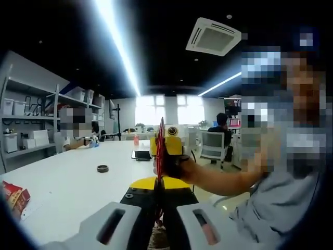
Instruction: Tear open the coffee pouch, take out the coffee, and pour the coffee from the pouch into the cup
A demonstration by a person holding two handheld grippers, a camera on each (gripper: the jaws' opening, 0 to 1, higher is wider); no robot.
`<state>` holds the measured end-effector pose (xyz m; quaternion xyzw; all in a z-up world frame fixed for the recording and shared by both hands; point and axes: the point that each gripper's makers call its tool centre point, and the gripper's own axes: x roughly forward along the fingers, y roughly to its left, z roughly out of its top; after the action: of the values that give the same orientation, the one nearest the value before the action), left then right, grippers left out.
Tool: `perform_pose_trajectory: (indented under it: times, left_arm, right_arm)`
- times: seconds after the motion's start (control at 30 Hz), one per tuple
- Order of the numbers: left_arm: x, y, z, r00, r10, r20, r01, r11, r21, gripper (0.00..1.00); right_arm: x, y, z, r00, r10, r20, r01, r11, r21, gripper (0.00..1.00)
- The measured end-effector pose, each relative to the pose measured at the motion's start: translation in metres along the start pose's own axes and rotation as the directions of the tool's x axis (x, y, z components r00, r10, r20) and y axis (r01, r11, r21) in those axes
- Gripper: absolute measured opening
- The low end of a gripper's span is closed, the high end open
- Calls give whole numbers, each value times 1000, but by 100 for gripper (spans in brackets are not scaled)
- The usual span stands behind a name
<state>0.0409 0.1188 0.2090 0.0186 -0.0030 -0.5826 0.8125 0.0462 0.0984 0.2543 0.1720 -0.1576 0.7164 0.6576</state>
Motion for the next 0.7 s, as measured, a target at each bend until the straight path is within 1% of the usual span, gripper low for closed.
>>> perform_pose_trajectory:
  times: [0.07,0.1,0.13,0.2,0.23,0.27,0.3,0.4,0.43,0.47,0.5,0.53,0.57,0.6,0.7]
  left_arm:
    - [0,0,0,1000,2,0,-2,1000,2,5]
    - [-1,1,0,1000,2,1,-2,1000,2,5]
    - [-1,1,0,1000,2,-1,-2,1000,1,5]
    - [0,1,-1,1000,1,-2,-1,1000,2,5]
    - [0,1,-1,1000,3,-1,-3,1000,4,5]
    - [0,1,0,1000,1,0,-1,1000,0,5]
    - [0,1,-1,1000,1,-1,-1,1000,0,5]
    - [0,0,-1,1000,1,-4,-1,1000,0,5]
    - [0,1,-1,1000,3,-8,-3,1000,1,5]
    - [0,1,-2,1000,3,-9,-3,1000,1,5]
    - [0,0,-2,1000,1,-8,-1,1000,-2,5]
    - [-1,1,-2,1000,2,-8,-2,1000,-4,5]
    - [-1,1,-2,1000,3,-10,-3,1000,-3,5]
    - [-1,1,-3,1000,3,-15,-3,1000,-3,5]
    - [0,0,-3,1000,-1,-13,1,1000,-7,7]
  right_arm:
    - [0,-3,0,1000,-27,-2,27,999,-18,10]
    - [0,-3,1,1000,-25,0,25,1000,-14,8]
    - [-1,1,1,1000,0,1,0,1000,26,5]
    - [-2,-5,2,1000,-25,3,26,1000,-4,6]
    - [-2,-5,2,1000,-26,7,26,1000,-5,9]
    - [-3,-5,4,999,-29,19,29,1000,7,8]
    - [-4,-4,5,1000,-13,19,13,999,31,5]
    - [-4,-6,5,999,-25,20,24,1000,18,10]
    - [-5,-7,6,999,-28,27,27,999,24,6]
    - [-6,-4,6,1000,-8,24,7,999,45,6]
    - [-5,-4,6,1000,-13,26,12,999,42,6]
    - [-5,-4,6,999,-21,27,20,999,31,9]
    - [-5,-4,7,999,-24,32,23,999,30,8]
    - [-7,-2,7,999,-11,32,9,999,53,5]
    - [-7,-6,8,999,-25,41,23,999,48,5]
